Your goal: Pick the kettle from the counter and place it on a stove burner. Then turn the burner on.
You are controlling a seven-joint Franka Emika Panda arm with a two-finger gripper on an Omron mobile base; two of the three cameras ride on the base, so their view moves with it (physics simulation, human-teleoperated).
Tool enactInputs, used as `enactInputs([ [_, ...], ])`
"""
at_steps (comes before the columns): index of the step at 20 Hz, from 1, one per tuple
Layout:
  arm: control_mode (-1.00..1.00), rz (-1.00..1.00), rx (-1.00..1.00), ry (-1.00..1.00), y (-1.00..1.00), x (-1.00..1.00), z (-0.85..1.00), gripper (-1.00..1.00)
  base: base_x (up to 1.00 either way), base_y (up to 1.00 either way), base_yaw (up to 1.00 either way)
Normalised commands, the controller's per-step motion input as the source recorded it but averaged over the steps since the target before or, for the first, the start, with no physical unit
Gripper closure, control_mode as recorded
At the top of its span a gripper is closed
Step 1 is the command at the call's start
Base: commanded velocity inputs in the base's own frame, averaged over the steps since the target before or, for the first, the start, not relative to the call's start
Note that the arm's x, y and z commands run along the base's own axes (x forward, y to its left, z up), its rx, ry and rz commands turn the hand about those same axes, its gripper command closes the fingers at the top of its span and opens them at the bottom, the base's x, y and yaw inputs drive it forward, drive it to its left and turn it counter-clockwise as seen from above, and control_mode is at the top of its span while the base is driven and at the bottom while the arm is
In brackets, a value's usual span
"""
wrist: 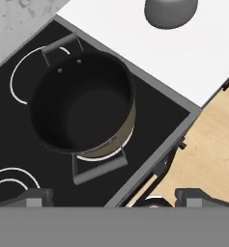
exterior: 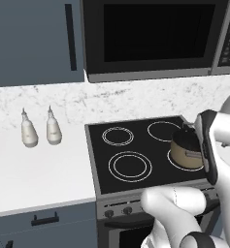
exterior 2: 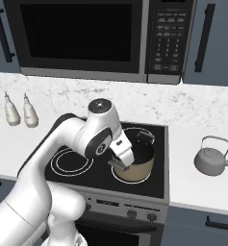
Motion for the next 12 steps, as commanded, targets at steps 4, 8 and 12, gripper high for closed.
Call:
enactInputs([
  [4,-1.00,-0.06,0.00,0.00,-0.03,0.11,-0.01,-1.00,0.00,0.00,0.00],
  [8,-1.00,-0.01,0.02,0.00,-0.42,0.04,0.00,-1.00,0.00,0.00,0.00],
  [12,-1.00,0.00,0.05,0.00,-0.45,0.10,0.00,-1.00,0.00,0.00,0.00],
])
